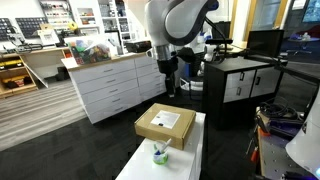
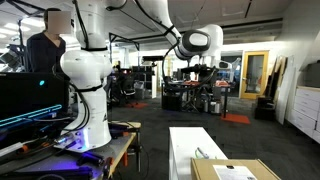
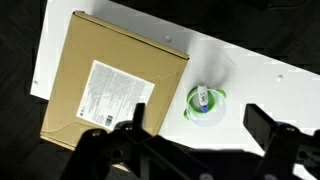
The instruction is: Put the marker in the mug on the table
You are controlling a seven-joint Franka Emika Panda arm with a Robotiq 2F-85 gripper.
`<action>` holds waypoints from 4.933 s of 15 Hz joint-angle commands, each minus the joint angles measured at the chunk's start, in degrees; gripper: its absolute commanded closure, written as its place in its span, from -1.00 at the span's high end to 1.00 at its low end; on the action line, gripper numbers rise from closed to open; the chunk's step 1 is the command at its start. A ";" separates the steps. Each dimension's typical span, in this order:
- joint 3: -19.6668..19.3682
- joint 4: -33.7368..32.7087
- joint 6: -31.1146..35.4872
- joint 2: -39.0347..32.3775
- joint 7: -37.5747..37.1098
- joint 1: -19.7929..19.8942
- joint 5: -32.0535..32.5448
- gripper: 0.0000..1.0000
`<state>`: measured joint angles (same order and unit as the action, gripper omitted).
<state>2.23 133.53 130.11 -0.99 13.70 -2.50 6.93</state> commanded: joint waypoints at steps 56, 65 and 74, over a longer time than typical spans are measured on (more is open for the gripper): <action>3.22 -6.53 24.00 -33.60 11.34 -0.64 12.21 -0.93; 2.74 -6.16 20.21 -30.38 9.35 -1.45 12.11 -0.87; 2.32 -9.41 9.88 -26.24 5.37 -4.03 12.24 -0.87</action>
<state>5.33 124.69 144.74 -29.99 22.14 -4.60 18.20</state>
